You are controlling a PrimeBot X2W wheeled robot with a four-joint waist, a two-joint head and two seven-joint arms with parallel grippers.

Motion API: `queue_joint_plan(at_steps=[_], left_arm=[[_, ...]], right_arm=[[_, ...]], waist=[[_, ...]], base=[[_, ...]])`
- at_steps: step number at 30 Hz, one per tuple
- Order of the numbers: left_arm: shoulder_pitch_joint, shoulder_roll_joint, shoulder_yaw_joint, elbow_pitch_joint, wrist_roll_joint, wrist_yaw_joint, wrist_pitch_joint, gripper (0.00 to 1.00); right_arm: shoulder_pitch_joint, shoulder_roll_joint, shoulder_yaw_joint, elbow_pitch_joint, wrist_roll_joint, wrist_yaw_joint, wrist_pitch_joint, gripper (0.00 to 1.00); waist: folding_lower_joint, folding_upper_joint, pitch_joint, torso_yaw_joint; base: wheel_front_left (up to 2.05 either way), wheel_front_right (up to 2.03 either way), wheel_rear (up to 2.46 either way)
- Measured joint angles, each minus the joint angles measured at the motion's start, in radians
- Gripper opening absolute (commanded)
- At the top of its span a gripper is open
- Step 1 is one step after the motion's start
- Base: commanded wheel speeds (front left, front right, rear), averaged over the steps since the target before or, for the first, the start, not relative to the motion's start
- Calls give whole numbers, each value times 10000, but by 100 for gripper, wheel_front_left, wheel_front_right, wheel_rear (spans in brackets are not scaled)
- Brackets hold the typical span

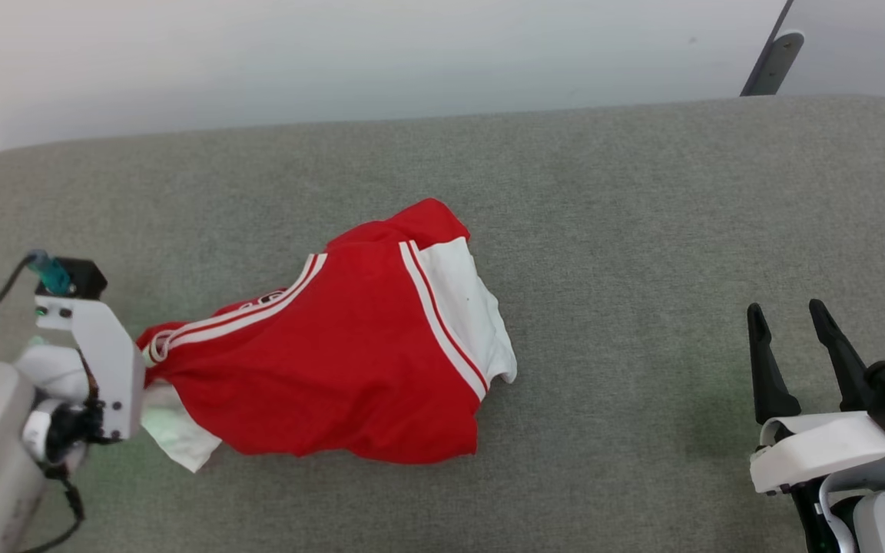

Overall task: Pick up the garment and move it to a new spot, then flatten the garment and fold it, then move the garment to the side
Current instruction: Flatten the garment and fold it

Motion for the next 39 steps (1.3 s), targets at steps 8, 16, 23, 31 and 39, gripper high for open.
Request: queue_joint_plan(at_steps=[8,16,23,31,39], left_arm=[[-44,-477,151,941,-209,-368,-859,100],[-88,-525,278,309,-232,-679,-1862,100],[585,-412,640,-1139,228,-113,-4006,100],[2139,-466,1350,-2529,451,945,-6652,100],[3456,-865,2224,-3338,389,1745,-8821,100]], right_arm=[[-61,-56,90,148,50,0,4,100],[83,-228,291,184,391,0,353,100],[198,-382,928,288,892,0,1020,100],[-244,-453,1647,867,1231,0,2063,100],[-1335,-704,2416,1601,1269,0,3292,100]], waist=[[0,0,-127,14],[0,-1,-536,453],[0,0,-860,1161],[0,-1,-1074,2055],[0,0,-985,2803]], base=[[0,0,0],[0,0,0],[0,0,0],[0,0,0],[0,0,0]])
